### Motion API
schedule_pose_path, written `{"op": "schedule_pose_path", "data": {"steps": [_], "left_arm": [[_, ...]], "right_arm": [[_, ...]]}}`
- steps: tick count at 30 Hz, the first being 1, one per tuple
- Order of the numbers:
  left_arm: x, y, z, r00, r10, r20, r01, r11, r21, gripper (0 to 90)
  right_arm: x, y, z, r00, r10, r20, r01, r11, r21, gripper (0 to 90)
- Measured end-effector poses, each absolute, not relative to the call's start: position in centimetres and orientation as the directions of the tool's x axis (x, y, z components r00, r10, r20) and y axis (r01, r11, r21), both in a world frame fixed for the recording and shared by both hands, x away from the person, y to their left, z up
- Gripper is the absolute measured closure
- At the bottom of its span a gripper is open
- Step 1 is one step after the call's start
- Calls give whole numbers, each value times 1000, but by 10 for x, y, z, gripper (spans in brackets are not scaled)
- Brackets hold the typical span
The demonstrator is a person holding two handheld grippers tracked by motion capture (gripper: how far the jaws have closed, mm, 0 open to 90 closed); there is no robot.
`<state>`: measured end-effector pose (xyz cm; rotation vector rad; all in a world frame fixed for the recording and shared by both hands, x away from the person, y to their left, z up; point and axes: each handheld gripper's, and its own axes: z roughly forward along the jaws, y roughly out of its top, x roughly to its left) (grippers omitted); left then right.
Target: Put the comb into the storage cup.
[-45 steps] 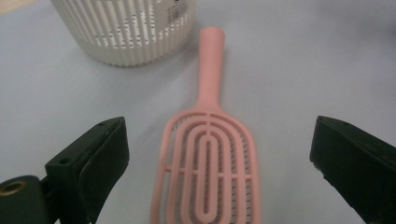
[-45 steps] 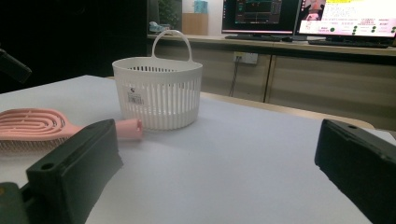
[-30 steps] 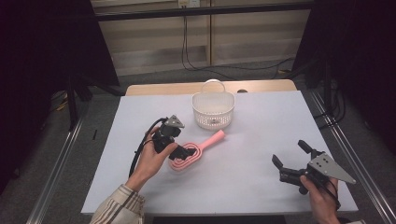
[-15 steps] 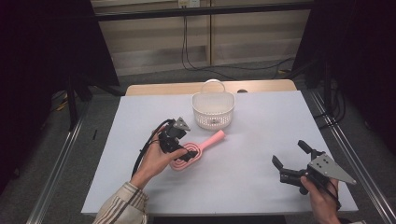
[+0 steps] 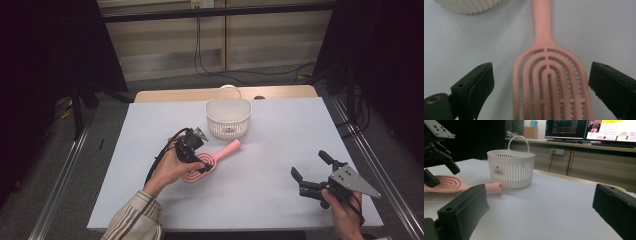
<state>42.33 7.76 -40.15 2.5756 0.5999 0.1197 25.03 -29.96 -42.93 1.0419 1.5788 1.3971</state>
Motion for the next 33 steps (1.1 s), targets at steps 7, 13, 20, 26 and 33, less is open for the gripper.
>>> {"op": "schedule_pose_path", "data": {"steps": [7,13,20,26,33], "left_arm": [[424,74,-406,892,451,-23,409,-786,464,59],[421,71,-406,896,443,-13,400,-796,455,59],[417,64,-409,905,426,1,383,-815,435,58],[419,61,-417,902,432,-1,394,-823,408,60],[421,59,-422,905,424,-30,402,-832,383,89]], "right_arm": [[250,-300,-429,-369,929,-33,83,68,994,0],[251,-300,-430,-369,929,-33,86,70,994,0],[250,-300,-430,-371,928,-30,86,67,994,0],[251,-300,-430,-375,926,-39,87,77,993,0],[251,-300,-430,-375,926,-41,86,79,993,0]]}}
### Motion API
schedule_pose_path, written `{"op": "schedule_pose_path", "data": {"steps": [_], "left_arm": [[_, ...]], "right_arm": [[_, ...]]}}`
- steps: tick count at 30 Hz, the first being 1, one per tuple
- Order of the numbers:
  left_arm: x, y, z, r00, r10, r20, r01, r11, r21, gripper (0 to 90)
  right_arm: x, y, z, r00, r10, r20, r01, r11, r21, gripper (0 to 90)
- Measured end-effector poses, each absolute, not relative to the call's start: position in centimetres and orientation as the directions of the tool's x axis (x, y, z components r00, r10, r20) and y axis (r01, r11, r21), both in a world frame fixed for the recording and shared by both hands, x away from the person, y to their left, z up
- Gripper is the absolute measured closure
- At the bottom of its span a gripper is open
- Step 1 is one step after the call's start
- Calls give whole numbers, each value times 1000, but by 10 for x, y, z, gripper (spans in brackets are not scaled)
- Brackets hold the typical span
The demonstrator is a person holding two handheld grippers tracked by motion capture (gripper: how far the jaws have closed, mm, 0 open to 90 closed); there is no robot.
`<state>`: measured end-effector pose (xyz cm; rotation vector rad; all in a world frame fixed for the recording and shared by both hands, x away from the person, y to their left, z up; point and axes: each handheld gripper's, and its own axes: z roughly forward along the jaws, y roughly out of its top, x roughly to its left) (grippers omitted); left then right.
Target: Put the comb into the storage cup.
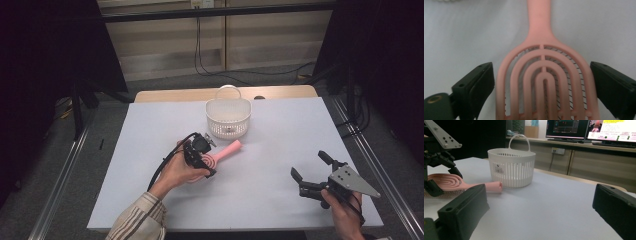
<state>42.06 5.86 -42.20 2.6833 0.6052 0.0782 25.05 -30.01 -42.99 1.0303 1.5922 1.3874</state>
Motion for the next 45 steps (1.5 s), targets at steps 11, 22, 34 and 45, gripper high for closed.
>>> {"op": "schedule_pose_path", "data": {"steps": [11,22,34,45], "left_arm": [[428,55,-432,900,432,-56,427,-848,314,104],[425,54,-433,903,429,-31,416,-853,315,93],[421,53,-430,907,419,-33,406,-853,328,190],[420,54,-429,906,422,-27,407,-854,325,196]], "right_arm": [[251,-299,-430,-382,923,-43,88,83,993,0],[251,-299,-430,-383,923,-45,86,84,993,0],[251,-299,-430,-385,922,-46,89,86,992,0],[251,-299,-431,-387,921,-42,95,85,992,0]]}}
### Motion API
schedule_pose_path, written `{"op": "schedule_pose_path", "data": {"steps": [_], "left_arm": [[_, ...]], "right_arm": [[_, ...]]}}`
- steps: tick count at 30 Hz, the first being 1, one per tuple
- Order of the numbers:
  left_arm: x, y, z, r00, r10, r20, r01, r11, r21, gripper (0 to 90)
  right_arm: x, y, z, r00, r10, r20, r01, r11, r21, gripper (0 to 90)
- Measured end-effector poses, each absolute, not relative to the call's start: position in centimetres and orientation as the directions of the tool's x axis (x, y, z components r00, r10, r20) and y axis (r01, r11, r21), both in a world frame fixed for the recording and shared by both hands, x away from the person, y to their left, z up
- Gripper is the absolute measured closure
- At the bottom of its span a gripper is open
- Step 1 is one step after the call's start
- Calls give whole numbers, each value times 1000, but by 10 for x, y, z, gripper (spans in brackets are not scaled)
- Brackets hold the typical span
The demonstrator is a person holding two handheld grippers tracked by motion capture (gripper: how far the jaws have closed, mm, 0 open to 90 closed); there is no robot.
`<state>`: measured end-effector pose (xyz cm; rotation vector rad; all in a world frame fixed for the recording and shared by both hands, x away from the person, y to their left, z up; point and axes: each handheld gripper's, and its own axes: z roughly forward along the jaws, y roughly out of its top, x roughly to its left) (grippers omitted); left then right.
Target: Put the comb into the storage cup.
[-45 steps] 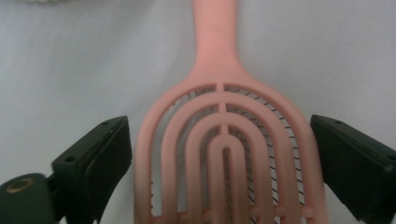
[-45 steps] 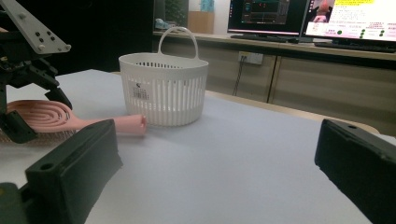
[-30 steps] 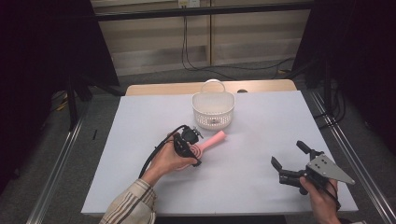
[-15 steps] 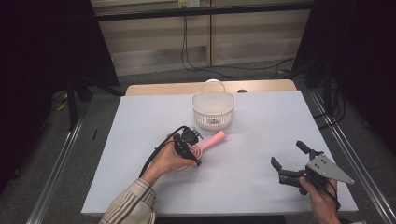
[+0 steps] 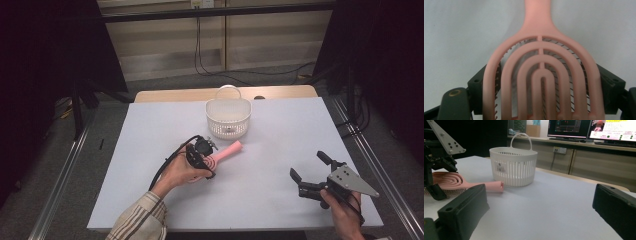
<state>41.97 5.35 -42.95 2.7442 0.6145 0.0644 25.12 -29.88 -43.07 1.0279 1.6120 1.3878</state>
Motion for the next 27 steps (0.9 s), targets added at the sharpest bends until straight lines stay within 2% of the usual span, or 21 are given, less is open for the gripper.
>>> {"op": "schedule_pose_path", "data": {"steps": [9,27], "left_arm": [[416,52,-428,919,394,15,367,-869,333,198],[415,53,-425,909,415,39,377,-859,347,200]], "right_arm": [[251,-299,-431,-388,921,-41,96,84,992,0],[251,-299,-430,-384,922,-44,93,86,992,0]]}}
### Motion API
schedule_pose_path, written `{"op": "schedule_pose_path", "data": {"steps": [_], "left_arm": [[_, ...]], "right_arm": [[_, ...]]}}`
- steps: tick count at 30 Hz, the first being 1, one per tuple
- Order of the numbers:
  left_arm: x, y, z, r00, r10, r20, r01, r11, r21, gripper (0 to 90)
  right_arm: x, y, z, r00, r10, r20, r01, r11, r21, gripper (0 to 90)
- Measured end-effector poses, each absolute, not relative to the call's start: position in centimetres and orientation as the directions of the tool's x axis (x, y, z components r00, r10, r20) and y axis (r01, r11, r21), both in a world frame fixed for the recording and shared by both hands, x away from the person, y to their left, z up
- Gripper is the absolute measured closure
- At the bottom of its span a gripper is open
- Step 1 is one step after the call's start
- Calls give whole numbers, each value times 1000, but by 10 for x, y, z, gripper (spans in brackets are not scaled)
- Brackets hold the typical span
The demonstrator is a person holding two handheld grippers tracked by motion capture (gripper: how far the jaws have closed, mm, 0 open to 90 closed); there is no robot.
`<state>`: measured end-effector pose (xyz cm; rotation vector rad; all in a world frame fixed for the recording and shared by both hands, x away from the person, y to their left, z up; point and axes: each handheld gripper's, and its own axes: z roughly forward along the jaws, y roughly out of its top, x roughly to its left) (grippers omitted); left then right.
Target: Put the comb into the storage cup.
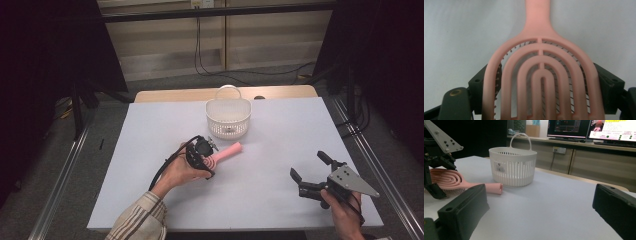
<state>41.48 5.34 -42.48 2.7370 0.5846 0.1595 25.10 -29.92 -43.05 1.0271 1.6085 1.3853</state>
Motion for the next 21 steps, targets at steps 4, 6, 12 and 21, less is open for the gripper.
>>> {"op": "schedule_pose_path", "data": {"steps": [4,6,12,21], "left_arm": [[415,55,-423,905,424,43,383,-854,353,201],[414,54,-423,900,434,30,394,-843,368,201],[414,56,-420,902,431,24,390,-839,380,201],[414,59,-415,898,440,25,394,-828,398,201]], "right_arm": [[251,-300,-431,-385,922,-39,96,82,992,0],[251,-300,-431,-383,923,-39,94,81,992,0],[251,-299,-431,-383,923,-40,93,82,992,0],[251,-299,-431,-384,922,-42,92,83,992,0]]}}
